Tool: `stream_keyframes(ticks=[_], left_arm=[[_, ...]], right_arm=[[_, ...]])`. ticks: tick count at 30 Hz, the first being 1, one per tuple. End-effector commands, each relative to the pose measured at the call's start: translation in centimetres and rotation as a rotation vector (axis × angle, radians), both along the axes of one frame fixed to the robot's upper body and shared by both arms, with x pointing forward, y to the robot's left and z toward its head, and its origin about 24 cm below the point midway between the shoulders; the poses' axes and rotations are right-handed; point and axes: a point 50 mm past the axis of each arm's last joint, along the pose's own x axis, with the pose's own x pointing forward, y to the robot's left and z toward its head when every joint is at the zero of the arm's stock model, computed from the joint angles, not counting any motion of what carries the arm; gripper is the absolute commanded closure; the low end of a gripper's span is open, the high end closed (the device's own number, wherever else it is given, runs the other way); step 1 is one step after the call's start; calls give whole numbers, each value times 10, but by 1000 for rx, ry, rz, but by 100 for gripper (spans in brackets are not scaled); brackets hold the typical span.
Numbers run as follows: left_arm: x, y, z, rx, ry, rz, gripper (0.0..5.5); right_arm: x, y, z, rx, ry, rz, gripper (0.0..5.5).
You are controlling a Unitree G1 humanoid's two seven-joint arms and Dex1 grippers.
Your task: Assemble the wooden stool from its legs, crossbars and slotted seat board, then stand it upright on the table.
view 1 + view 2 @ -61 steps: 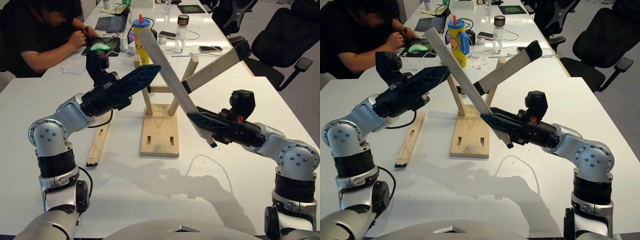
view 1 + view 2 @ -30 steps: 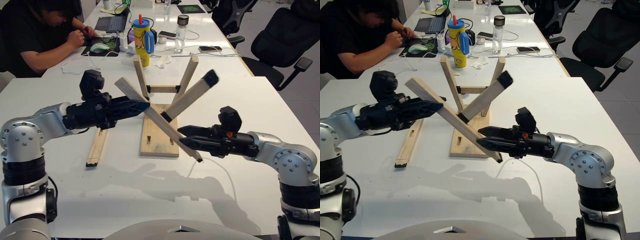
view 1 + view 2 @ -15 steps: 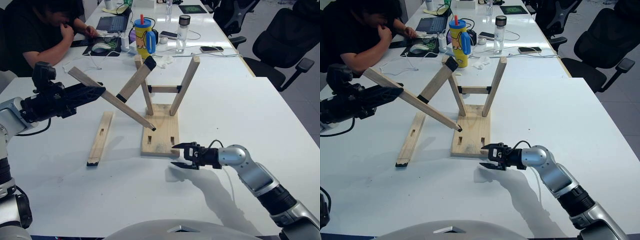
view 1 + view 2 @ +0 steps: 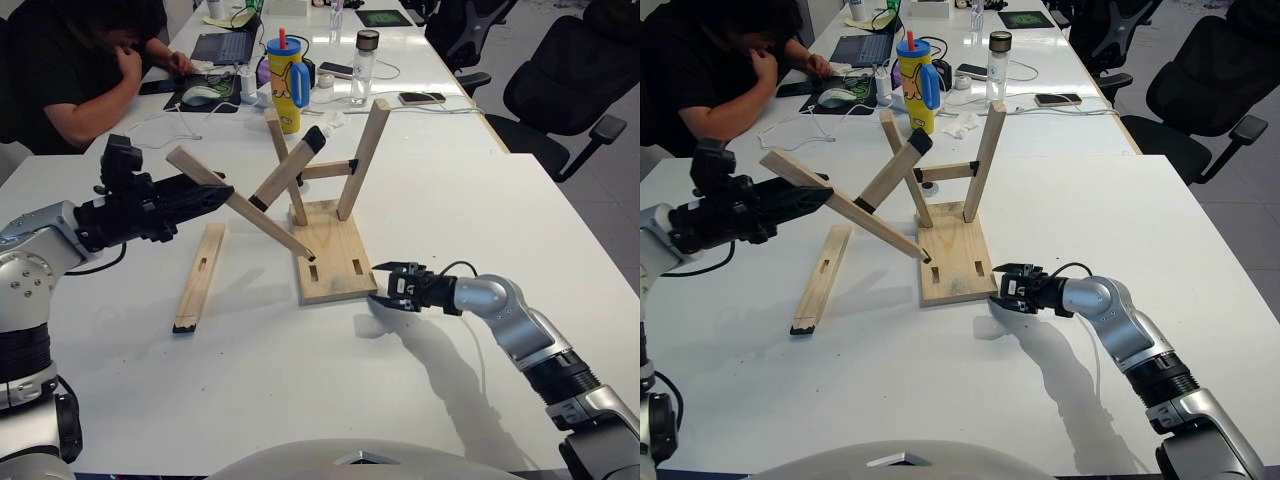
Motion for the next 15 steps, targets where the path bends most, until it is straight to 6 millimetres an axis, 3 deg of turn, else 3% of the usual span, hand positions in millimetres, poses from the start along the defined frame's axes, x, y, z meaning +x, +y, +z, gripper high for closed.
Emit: stream_keyframes(ticks=[1,3,5,15], left_arm=[[2,-15,-2,38,-40,-49,346],[4,-20,-6,72,-41,-73,346],[7,-24,-9,108,-44,-96,346],[22,-33,-15,242,-61,-177,346]], right_arm=[[-8,18,21,469,239,-73,261],[-7,26,24,626,317,-131,261],[-6,32,19,664,346,-199,261],[-11,38,-14,508,433,-314,261]])
